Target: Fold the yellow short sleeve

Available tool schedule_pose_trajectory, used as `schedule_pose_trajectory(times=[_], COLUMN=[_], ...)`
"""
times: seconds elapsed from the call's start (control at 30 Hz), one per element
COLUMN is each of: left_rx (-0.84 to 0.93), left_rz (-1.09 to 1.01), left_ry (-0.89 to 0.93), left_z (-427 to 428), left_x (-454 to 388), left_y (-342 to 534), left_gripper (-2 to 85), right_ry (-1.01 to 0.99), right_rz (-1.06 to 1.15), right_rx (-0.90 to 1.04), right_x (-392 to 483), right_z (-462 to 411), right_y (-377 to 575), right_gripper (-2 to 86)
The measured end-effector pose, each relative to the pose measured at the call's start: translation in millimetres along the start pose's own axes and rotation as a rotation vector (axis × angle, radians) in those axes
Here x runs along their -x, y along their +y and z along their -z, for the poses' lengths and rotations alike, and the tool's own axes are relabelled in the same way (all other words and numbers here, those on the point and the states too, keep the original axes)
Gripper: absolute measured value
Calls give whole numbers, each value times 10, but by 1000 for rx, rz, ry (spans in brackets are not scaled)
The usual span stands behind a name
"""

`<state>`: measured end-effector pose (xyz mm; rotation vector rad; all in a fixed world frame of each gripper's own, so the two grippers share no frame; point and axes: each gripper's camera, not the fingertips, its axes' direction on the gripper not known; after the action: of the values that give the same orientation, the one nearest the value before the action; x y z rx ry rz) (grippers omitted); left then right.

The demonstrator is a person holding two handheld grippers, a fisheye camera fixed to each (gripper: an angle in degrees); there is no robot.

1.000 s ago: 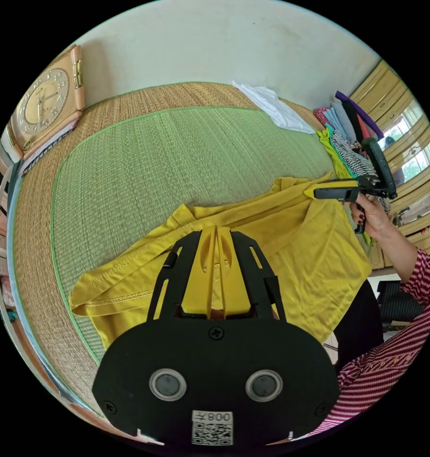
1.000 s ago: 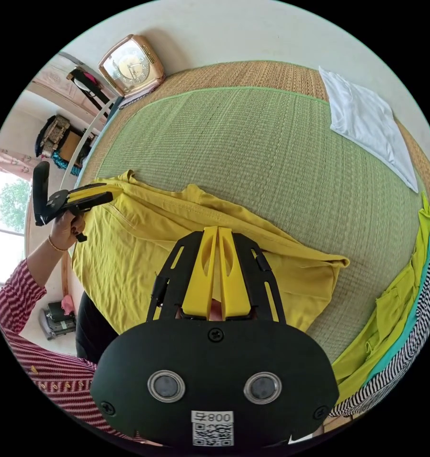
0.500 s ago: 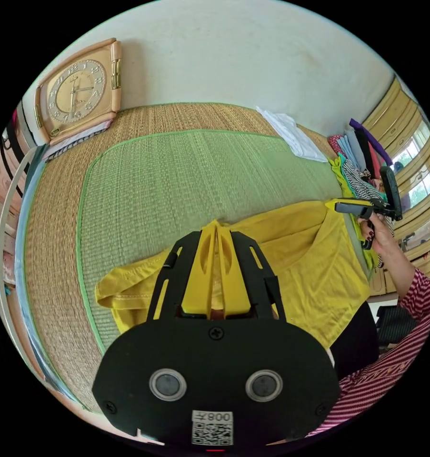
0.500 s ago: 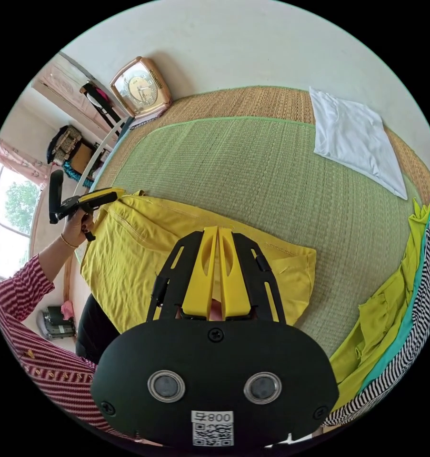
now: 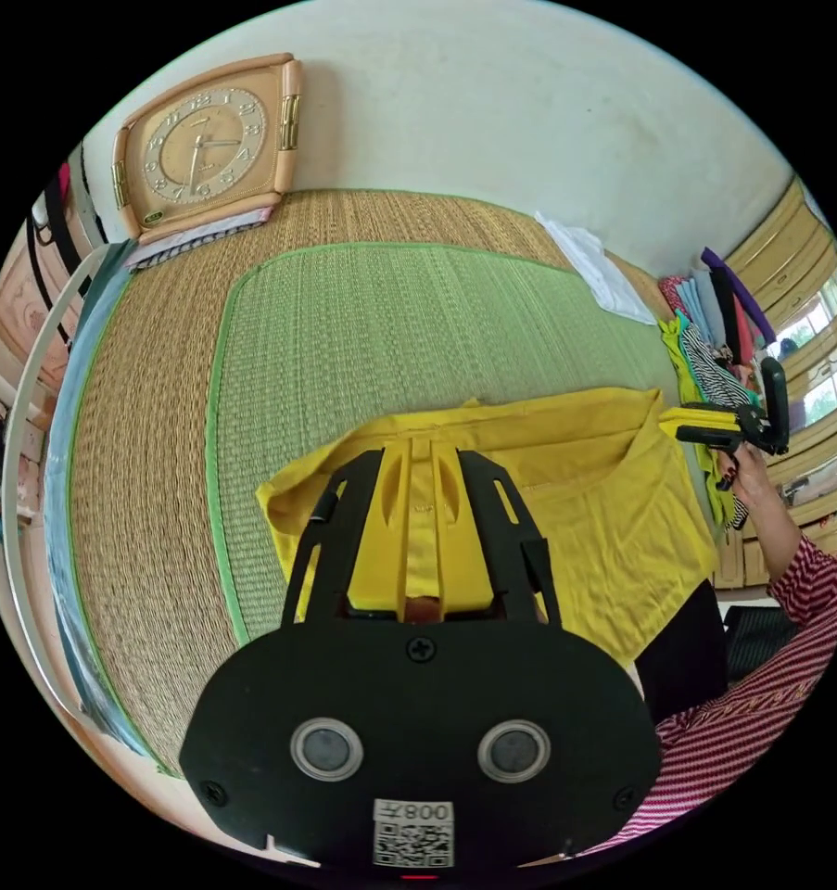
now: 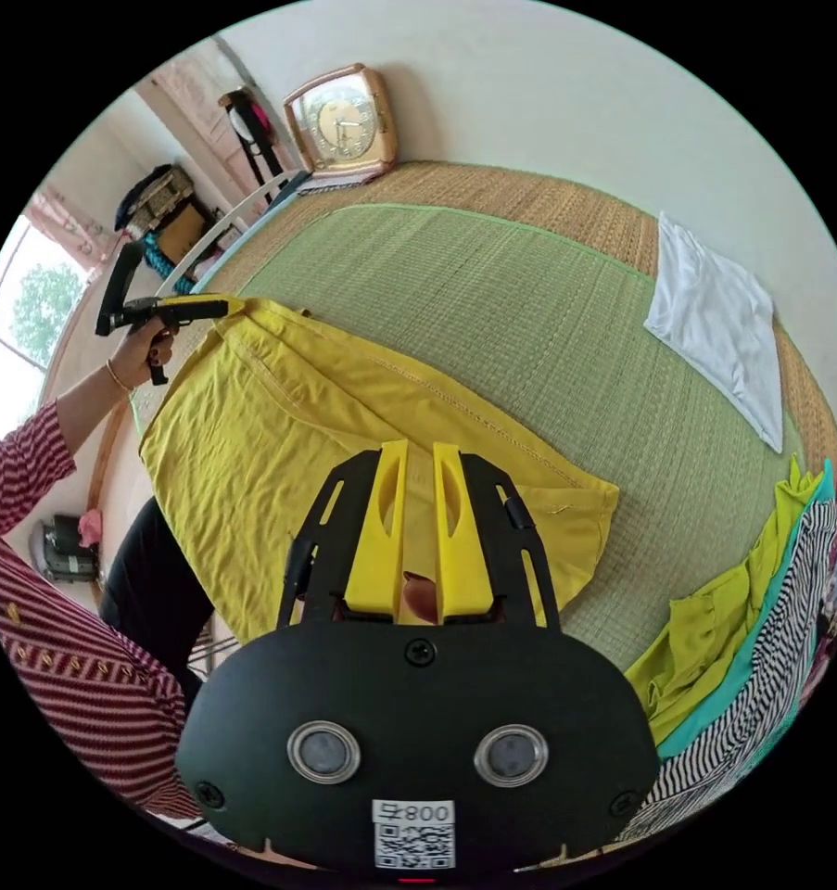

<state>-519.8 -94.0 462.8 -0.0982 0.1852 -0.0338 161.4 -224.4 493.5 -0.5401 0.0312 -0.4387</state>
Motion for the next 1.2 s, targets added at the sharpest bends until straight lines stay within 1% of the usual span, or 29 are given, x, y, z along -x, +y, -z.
schedule_pose_trajectory(times=[0.1, 0.2, 0.3, 0.43, 0.53, 0.67, 0.73, 0.87, 1.07, 1.1, 1.2], left_rx=[-6, -5, -29, -47, -68, -111, -145, -120, -107, -117, -143], left_rz=[117, 259, 396, 486, 499, 489, 485, 486, 610, 625, 631], left_ry=[87, 139, 233, 289, 293, 302, 300, 289, 391, 416, 415], left_z=[80, 37, -33, -78, -7, 156, 280, 383, 229, 204, 233], left_x=[267, 606, 948, 1268, 1416, 1562, 1650, 1728, 2037, 2092, 2168], left_y=[284, 462, 539, 553, 575, 573, 569, 673, 909, 909, 848], left_gripper=[69, 74, 74, 53, 21, 11, 10, 18, 44, 42, 22], right_ry=[80, 148, 184, 236, 264, 250, 233, 157, 151, 152, 155], right_rz=[124, 211, 273, 323, 328, 298, 269, 199, 192, 193, 192], right_rx=[29, 46, 82, 126, 137, 100, 84, 61, 56, 58, 57], right_x=[341, 606, 799, 965, 1034, 1011, 952, 783, 743, 744, 717], right_z=[-24, -59, -143, -258, -267, -108, -32, 98, 115, 114, 130], right_y=[-72, -172, -279, -371, -412, -443, -473, -536, -485, -470, -435], right_gripper=[82, 86, 83, 64, 34, 9, 5, 2, 1, 1, 1])
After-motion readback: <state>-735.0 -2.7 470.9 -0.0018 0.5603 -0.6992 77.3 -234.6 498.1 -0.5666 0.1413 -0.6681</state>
